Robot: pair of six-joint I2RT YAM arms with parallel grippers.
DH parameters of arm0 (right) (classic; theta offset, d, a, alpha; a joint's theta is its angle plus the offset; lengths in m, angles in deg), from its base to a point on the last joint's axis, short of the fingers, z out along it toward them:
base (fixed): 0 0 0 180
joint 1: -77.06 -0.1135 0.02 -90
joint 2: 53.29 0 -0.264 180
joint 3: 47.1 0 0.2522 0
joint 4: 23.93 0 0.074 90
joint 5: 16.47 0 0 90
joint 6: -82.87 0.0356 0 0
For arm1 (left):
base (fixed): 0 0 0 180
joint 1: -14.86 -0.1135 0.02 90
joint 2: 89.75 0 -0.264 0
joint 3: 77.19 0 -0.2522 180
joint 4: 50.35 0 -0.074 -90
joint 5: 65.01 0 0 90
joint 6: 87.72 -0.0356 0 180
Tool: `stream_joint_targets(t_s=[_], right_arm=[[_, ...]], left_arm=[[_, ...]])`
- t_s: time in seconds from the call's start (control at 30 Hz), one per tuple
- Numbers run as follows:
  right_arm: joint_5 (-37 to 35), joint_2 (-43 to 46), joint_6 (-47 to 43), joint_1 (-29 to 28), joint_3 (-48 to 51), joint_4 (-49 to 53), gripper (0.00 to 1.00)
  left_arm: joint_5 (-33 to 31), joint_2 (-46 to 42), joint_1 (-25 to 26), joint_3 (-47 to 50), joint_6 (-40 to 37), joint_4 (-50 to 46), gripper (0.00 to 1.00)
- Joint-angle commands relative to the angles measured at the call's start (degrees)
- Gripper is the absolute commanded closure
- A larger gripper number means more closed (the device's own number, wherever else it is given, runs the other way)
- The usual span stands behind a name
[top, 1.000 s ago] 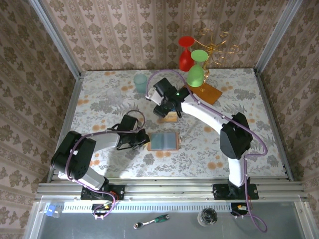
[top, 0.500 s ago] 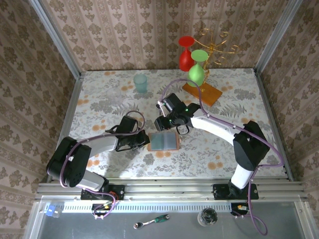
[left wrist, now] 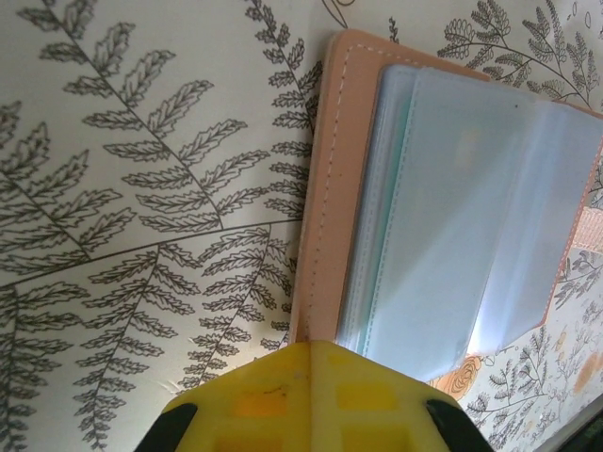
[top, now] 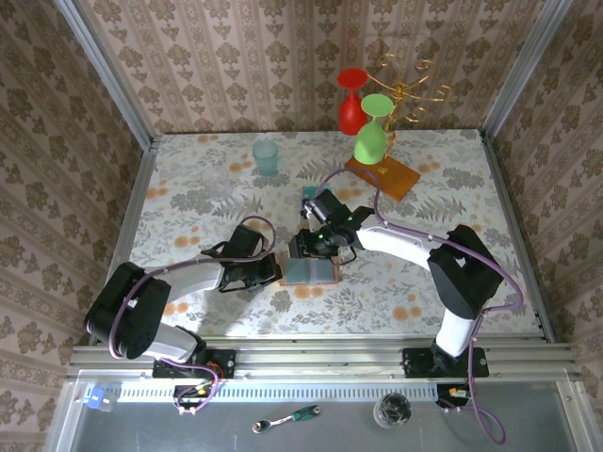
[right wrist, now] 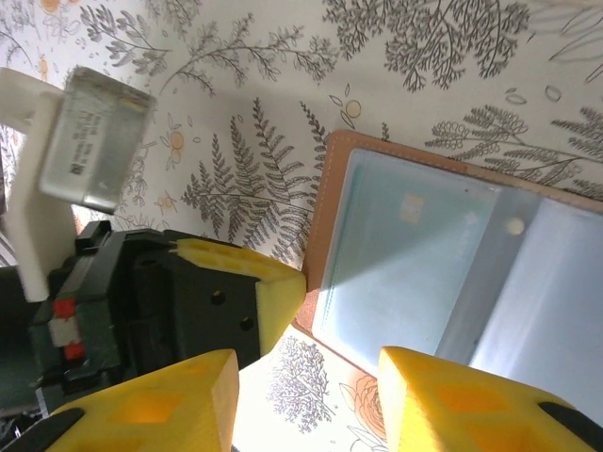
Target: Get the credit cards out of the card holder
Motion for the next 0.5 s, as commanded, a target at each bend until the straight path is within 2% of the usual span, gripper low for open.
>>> stream_joint_targets(t_s=[0.0,0.47], right_arm=[[4.21,-2.23,3.89,0.25,0.47,-2.22,0.54],[6.09,-7.25,6.46,0.24,-0.02,-3.9,0.49]], left_arm=[[-1.25,-0.71,0.28,0.81,-1.17,-1.23,1.0],[-1.09,0.7,-0.26,0.48,-1.88,-0.77,1.0]])
